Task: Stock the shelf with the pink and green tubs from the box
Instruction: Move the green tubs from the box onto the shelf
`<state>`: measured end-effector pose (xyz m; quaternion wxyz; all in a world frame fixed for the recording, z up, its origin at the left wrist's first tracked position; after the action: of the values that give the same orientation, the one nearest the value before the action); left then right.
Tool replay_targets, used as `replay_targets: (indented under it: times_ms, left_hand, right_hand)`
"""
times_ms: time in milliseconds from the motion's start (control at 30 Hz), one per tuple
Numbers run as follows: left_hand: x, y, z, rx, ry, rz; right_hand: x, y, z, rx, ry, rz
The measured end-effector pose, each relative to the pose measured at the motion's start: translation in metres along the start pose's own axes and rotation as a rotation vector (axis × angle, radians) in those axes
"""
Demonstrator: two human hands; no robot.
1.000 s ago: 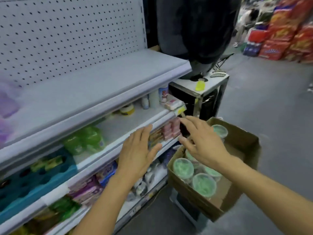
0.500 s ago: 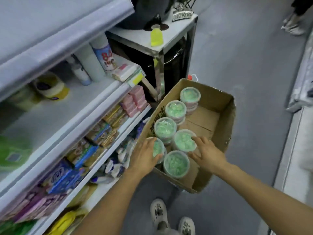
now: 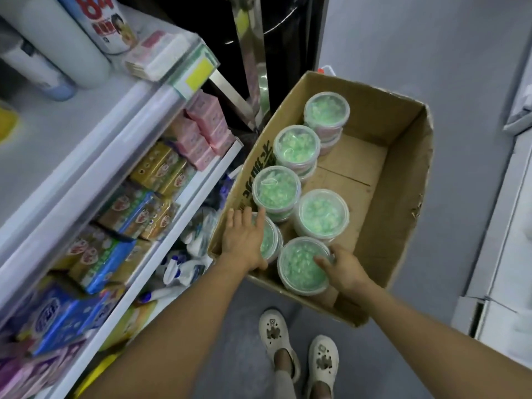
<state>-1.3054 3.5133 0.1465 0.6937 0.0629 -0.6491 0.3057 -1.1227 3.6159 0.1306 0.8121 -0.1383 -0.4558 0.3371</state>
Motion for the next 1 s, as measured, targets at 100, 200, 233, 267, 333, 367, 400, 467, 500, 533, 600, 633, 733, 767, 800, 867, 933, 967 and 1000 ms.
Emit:
replay_targets:
  times_ms: [100,200,233,267,333,367,400,467,500,533,600,633,733,767,800,867,933,967,1000]
  left_hand:
    - [0.007,-0.001,-0.001,-0.008,-0.017,-0.033]
    - [0.024,-0.010,0.002,0.034,-0.123,-0.064]
    - [0.031,-0.016,0.005,0.062,-0.178,-0.055]
    - [0.039,-0.022,0.009,0.095,-0.235,-0.047]
    - [0.058,-0.038,0.018,0.174,-0.347,-0.050]
    - [0.068,-0.048,0.023,0.217,-0.398,-0.060]
    - [0.080,-0.059,0.029,0.259,-0.445,-0.069]
    - [0.102,-0.083,0.039,0.336,-0.517,-0.071]
    - [0.114,-0.095,0.044,0.367,-0.533,-0.071]
    - [0.125,-0.108,0.049,0.391,-0.539,-0.084]
    - [0.146,-0.132,0.060,0.422,-0.569,-0.140]
    - [0.157,-0.145,0.066,0.440,-0.599,-0.170]
    - [0.191,-0.180,0.083,0.499,-0.676,-0.249]
    - [0.203,-0.192,0.089,0.513,-0.689,-0.281]
    - [0.217,-0.204,0.095,0.519,-0.692,-0.321]
    - [0.244,-0.227,0.106,0.530,-0.681,-0.403]
    - [0.270,-0.250,0.118,0.556,-0.656,-0.485]
    - [0.283,-0.261,0.125,0.573,-0.645,-0.514]
    - [0.296,-0.272,0.133,0.591,-0.631,-0.540]
  right_hand:
    - [0.008,-0.004,0.006,0.014,0.105,-0.017]
    - [0.020,-0.005,0.011,0.040,0.043,-0.007]
    - [0.026,-0.006,0.015,0.038,0.029,0.010]
    - [0.033,-0.008,0.020,0.036,0.033,0.020]
    - [0.053,-0.016,0.034,0.008,0.096,0.027]
    - [0.064,-0.021,0.041,-0.023,0.141,0.036]
    - [0.074,-0.028,0.050,-0.050,0.187,0.044]
    - [0.092,-0.038,0.067,-0.084,0.248,0.046]
    - [0.100,-0.043,0.077,-0.092,0.267,0.044]
    - [0.108,-0.047,0.087,-0.094,0.289,0.045]
    - [0.121,-0.058,0.111,-0.077,0.348,0.063]
    - [0.128,-0.065,0.123,-0.053,0.377,0.079]
    - [0.145,-0.089,0.163,0.037,0.446,0.127]
    - [0.150,-0.098,0.178,0.067,0.458,0.137]
    - [0.155,-0.107,0.193,0.096,0.466,0.143]
    - [0.165,-0.126,0.224,0.163,0.471,0.151]
    - [0.173,-0.147,0.257,0.236,0.496,0.165]
    - [0.177,-0.157,0.273,0.266,0.520,0.169]
    - [0.180,-0.168,0.290,0.297,0.545,0.171]
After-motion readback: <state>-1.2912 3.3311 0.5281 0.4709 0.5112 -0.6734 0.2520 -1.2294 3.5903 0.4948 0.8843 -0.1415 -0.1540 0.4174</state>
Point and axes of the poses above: each hand's wrist, its own y-axis towards the middle knuckle, its own x-axis out of the back of the hand, z = x × y, the point moved 5 cm from there along y, towards the middle knuckle, and after that the axes turned 15 degrees about -z, right-handed, at the moved point
